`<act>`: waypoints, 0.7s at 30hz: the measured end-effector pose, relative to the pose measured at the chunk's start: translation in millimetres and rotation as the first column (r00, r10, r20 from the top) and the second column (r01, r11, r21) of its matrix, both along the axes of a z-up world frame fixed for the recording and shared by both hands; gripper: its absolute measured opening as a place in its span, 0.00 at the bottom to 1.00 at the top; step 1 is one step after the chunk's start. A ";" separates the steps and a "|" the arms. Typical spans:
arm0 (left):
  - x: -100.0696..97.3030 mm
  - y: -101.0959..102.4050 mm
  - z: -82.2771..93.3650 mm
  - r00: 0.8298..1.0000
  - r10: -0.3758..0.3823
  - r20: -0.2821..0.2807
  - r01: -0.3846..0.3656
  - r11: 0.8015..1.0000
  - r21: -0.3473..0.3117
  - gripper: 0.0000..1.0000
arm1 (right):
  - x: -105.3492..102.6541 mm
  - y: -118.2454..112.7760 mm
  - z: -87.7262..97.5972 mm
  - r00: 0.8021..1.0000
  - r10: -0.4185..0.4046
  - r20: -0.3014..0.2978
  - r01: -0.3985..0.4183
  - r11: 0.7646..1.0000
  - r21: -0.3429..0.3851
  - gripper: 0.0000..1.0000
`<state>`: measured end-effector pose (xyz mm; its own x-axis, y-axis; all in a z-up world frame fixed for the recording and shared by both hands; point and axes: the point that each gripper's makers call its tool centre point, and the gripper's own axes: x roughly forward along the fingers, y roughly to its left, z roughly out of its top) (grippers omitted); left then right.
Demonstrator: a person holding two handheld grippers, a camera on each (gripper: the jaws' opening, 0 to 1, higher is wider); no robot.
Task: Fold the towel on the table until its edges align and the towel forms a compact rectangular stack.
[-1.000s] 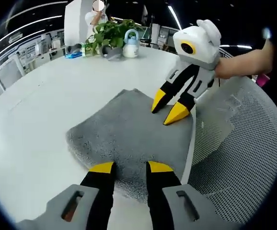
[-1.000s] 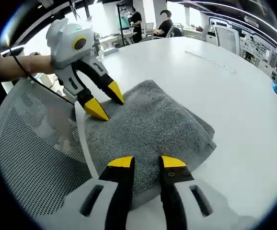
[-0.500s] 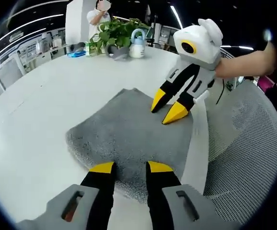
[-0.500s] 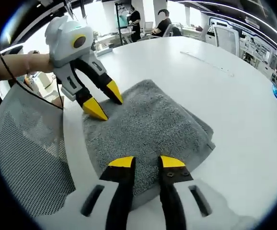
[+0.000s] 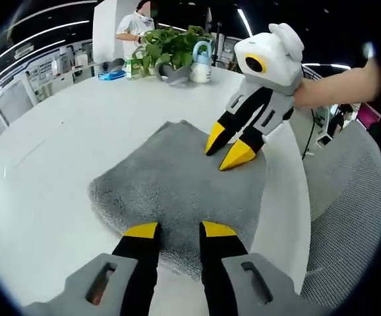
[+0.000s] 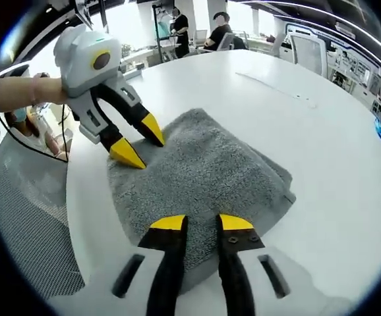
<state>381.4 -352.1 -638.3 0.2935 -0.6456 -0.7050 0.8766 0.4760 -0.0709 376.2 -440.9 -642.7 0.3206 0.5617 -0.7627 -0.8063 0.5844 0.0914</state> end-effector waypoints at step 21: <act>61.7 -3.7 -0.9 0.998 0.043 0.043 -0.042 0.998 -0.037 0.23 | 59.9 -3.6 -1.0 0.998 -0.044 0.055 0.044 0.999 -0.001 0.15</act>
<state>443.0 -355.8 -639.2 0.3511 -0.6568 -0.6674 0.8583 0.5106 -0.0509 436.1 -444.5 -643.7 0.3867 0.5445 -0.7443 -0.7835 0.6196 0.0462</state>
